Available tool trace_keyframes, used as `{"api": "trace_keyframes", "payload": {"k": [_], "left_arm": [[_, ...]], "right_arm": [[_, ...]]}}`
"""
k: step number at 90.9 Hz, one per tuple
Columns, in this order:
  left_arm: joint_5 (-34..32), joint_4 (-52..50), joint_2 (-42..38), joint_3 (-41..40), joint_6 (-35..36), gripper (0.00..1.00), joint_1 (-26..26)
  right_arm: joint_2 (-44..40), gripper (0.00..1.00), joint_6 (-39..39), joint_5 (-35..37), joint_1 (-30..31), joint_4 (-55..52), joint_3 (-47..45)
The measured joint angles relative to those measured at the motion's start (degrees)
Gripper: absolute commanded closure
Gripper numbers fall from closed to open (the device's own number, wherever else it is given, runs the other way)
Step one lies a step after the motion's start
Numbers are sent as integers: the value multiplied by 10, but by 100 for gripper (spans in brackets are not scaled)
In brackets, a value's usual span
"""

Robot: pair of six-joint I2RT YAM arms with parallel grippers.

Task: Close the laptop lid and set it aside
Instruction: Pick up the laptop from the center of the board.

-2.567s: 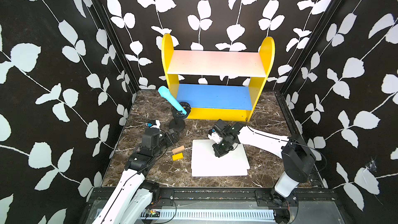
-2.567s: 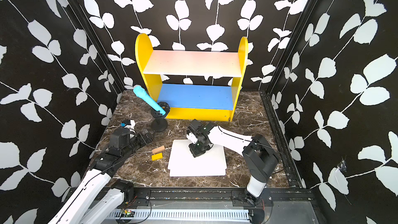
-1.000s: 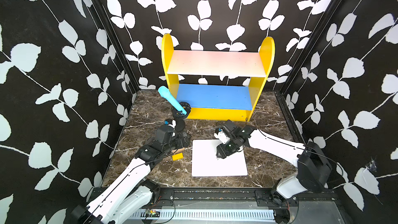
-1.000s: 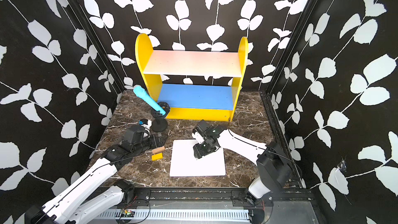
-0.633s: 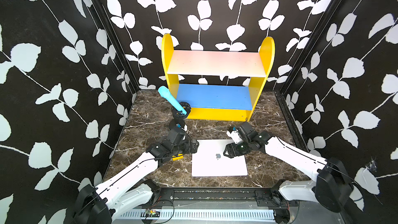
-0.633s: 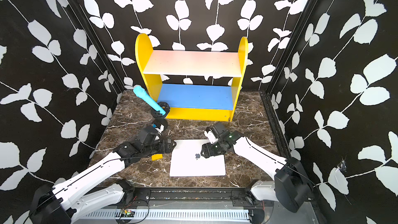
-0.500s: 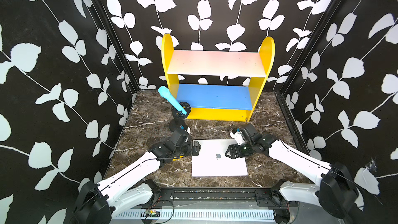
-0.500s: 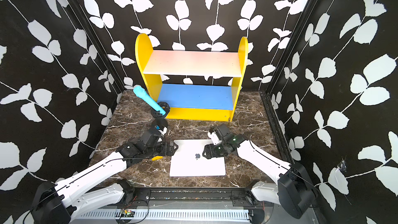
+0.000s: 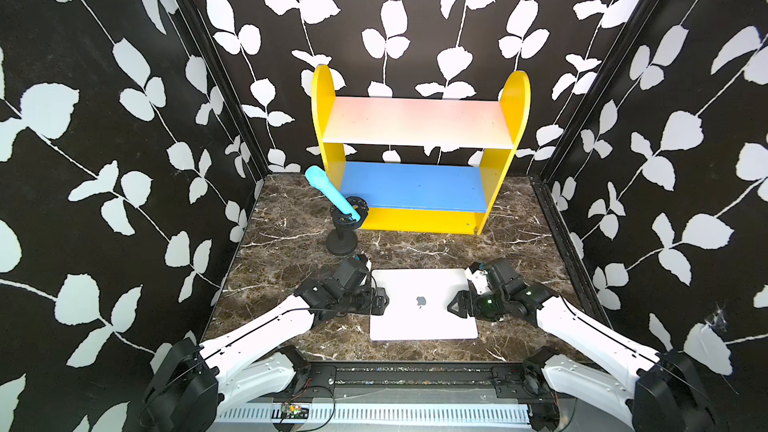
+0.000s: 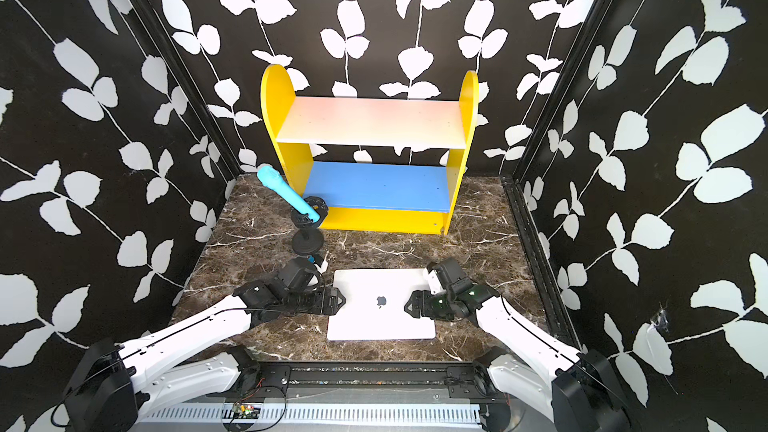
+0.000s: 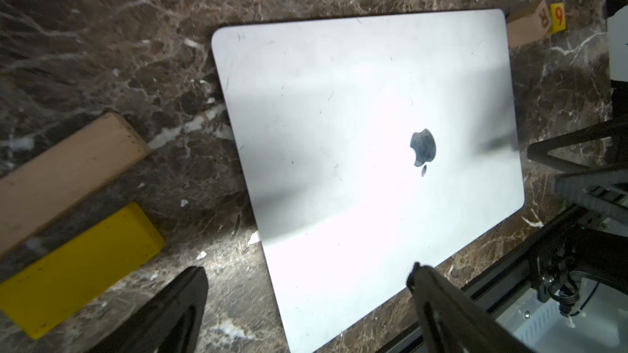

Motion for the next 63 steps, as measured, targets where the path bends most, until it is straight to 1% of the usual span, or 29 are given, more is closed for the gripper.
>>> {"api": "trace_keyframes", "payload": {"k": [19, 35, 52, 63], "left_arm": [[17, 3, 0, -19, -5, 5, -1], [27, 2, 0, -28, -10, 5, -2], [35, 3, -2, -35, -12, 6, -3], [45, 10, -1, -45, -13, 7, -4]], "right_arm": [[-46, 19, 8, 12, -18, -19, -13], [-66, 18, 8, 29, -30, -47, -14], [-64, 17, 9, 32, -40, -52, -31], [-47, 17, 13, 27, -40, -40, -48]]}}
